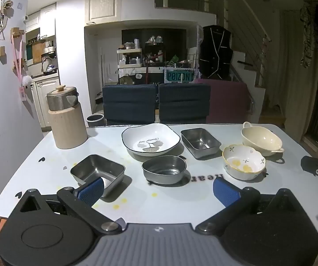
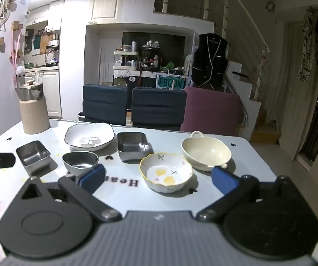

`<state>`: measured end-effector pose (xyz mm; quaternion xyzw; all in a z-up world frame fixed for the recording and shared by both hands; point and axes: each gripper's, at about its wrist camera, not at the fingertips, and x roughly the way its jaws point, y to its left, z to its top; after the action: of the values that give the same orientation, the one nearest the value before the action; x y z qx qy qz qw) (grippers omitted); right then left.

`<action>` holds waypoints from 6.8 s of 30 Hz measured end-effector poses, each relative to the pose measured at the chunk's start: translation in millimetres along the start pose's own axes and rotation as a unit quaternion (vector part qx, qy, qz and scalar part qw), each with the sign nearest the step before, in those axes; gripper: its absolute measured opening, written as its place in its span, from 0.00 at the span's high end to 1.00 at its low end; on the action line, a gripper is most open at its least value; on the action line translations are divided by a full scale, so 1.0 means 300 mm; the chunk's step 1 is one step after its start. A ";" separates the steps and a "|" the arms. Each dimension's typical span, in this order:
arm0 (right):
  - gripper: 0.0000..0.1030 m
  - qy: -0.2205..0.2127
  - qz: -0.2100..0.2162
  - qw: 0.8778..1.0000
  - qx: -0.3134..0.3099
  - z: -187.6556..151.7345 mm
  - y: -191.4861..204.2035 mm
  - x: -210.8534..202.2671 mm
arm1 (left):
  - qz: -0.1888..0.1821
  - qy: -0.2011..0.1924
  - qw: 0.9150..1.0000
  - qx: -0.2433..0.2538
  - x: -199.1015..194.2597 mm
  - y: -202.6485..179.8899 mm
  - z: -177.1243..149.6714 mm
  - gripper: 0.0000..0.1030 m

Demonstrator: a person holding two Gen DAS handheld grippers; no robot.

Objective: Organize plates and bowls

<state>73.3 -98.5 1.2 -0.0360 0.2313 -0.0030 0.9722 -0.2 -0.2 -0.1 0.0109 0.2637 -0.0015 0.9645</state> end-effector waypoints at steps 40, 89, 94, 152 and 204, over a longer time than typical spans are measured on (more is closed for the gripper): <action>0.00 0.000 -0.001 1.000 0.000 0.002 0.001 0.009 | -0.002 0.003 1.000 -0.002 0.000 0.000 0.000 0.00; 0.00 0.003 -0.002 1.000 -0.001 -0.003 -0.002 0.010 | -0.003 0.005 1.000 -0.003 0.016 0.003 -0.004 0.00; 0.00 0.003 -0.002 1.000 -0.001 -0.003 -0.002 0.010 | 0.000 0.004 1.000 -0.003 0.022 -0.026 -0.003 0.00; 0.00 0.002 0.177 0.984 0.028 0.345 0.185 0.953 | 0.088 0.018 0.989 -0.118 0.919 0.373 0.394 0.01; 0.88 0.242 0.216 0.946 -0.010 0.238 0.417 1.483 | -0.025 0.189 0.958 -0.213 1.300 0.601 0.234 0.90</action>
<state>501.5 21.0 -144.2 0.0066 0.4616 0.2003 0.8642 372.9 179.6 -134.5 -0.2019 0.4354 0.0323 0.8767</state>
